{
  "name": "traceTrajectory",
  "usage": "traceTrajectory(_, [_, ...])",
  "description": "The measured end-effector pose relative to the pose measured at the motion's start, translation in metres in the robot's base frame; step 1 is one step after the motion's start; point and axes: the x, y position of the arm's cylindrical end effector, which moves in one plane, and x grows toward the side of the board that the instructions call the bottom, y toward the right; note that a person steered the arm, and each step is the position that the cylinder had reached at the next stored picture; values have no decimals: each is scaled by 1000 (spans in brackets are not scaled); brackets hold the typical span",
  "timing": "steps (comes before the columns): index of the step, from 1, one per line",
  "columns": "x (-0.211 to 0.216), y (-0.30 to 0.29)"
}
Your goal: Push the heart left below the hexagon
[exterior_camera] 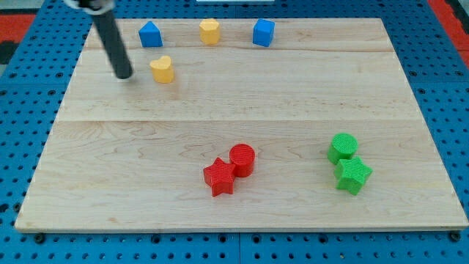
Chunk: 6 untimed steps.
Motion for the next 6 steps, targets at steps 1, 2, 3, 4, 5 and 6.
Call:
traceTrajectory(1, [2,90])
traceTrajectory(2, [1,121])
traceTrajectory(3, [-4,118])
traceTrajectory(4, [0,153])
traceTrajectory(5, [-23,157])
traceTrajectory(6, [-42,117])
